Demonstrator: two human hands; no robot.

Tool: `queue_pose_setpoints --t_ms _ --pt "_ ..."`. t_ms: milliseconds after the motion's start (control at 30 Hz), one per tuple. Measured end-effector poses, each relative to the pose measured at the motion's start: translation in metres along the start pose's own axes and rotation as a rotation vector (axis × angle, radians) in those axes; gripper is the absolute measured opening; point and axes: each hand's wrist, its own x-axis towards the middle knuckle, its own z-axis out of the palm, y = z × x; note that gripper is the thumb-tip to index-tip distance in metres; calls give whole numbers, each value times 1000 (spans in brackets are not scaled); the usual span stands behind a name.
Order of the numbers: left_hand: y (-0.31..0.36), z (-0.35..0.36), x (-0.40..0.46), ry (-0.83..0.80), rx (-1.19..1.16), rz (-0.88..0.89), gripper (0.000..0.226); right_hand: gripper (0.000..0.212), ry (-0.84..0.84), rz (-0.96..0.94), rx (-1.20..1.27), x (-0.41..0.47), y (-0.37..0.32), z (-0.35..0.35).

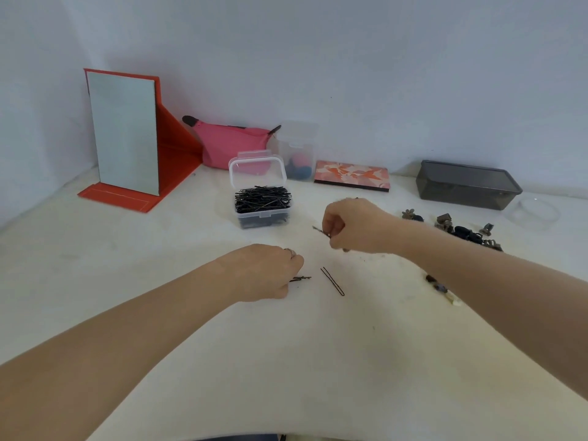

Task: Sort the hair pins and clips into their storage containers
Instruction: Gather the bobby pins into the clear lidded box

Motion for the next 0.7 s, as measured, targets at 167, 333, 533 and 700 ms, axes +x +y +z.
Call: queue_pose_setpoints --t_ms 167,333,533,700 --pt "-14 -4 -10 65 -126 -17 11 20 122 -131 -41 51 -31 -22" --pt "-57 -16 -20 255 -274 -79 7 27 124 -259 -187 114 -58 -16" --pt "-105 -27 -7 453 -281 -117 11 30 147 -273 -253 138 -48 -8" --pt "-118 -32 16 444 -269 -233 11 22 175 -125 -170 92 -14 -17"
